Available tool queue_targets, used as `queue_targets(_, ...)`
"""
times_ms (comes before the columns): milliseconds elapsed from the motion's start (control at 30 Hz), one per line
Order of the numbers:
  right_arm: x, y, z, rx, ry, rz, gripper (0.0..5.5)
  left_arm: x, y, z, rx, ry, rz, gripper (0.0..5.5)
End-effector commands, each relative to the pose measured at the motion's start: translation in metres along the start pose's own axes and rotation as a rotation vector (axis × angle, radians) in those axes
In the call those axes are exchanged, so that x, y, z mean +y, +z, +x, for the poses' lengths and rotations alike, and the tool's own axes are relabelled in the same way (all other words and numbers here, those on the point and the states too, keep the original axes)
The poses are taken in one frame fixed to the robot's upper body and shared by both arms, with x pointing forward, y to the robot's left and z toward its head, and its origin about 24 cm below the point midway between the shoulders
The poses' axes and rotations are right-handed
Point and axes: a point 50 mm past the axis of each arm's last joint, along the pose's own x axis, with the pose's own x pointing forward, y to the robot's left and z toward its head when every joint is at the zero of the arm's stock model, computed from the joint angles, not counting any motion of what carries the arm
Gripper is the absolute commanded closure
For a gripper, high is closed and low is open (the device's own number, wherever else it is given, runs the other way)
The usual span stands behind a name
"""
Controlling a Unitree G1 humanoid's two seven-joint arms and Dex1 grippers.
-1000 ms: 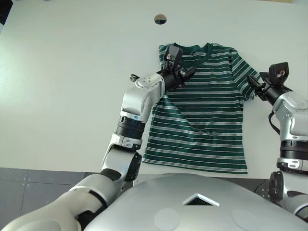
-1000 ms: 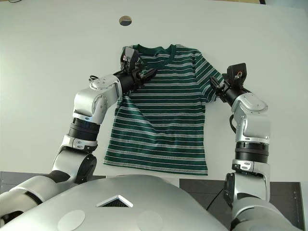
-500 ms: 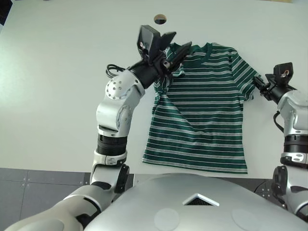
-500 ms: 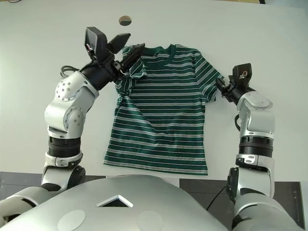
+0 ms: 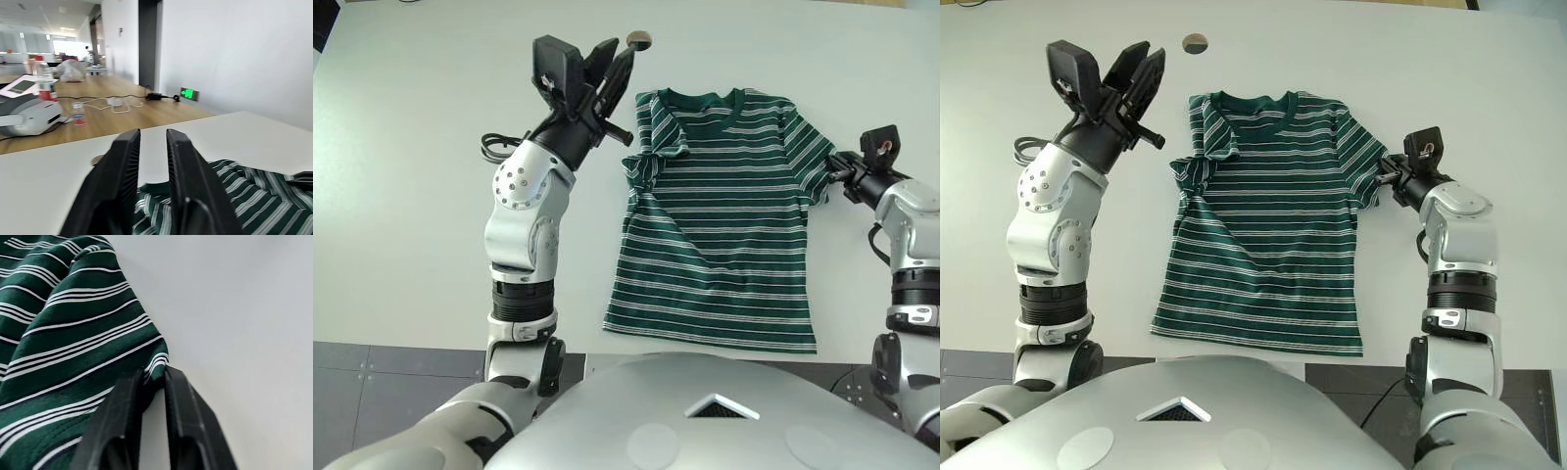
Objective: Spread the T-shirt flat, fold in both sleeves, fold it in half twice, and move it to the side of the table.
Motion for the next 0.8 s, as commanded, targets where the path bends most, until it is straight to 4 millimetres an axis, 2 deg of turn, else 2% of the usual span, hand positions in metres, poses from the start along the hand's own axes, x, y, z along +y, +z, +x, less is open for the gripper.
queue_targets(33,0.006,-0.004,0.0,0.008,0.014,0.006,5.4,0.009,-0.007,-0.002,0.029,0.058,0.076,5.2)
queue_targets(67,0.007,-0.001,-0.001,-0.013,0.021,0.004,5.4,0.011,-0.008,-0.003,0.035,0.068,0.091,5.37)
queue_targets(233,0.02,0.027,-0.006,-0.147,0.07,-0.047,5.4,0.018,-0.014,-0.006,0.058,0.116,0.134,5.39)
queue_targets(400,0.047,0.047,-0.011,-0.213,0.177,-0.067,5.4,0.018,-0.02,-0.005,0.076,0.125,0.157,5.39)
queue_targets(700,0.093,0.052,0.0,-0.172,0.305,-0.156,5.4,0.016,-0.025,-0.003,0.089,0.124,0.151,5.39)
queue_targets(800,0.101,0.054,0.008,-0.168,0.317,-0.171,5.4,0.016,-0.026,-0.002,0.091,0.125,0.149,5.39)
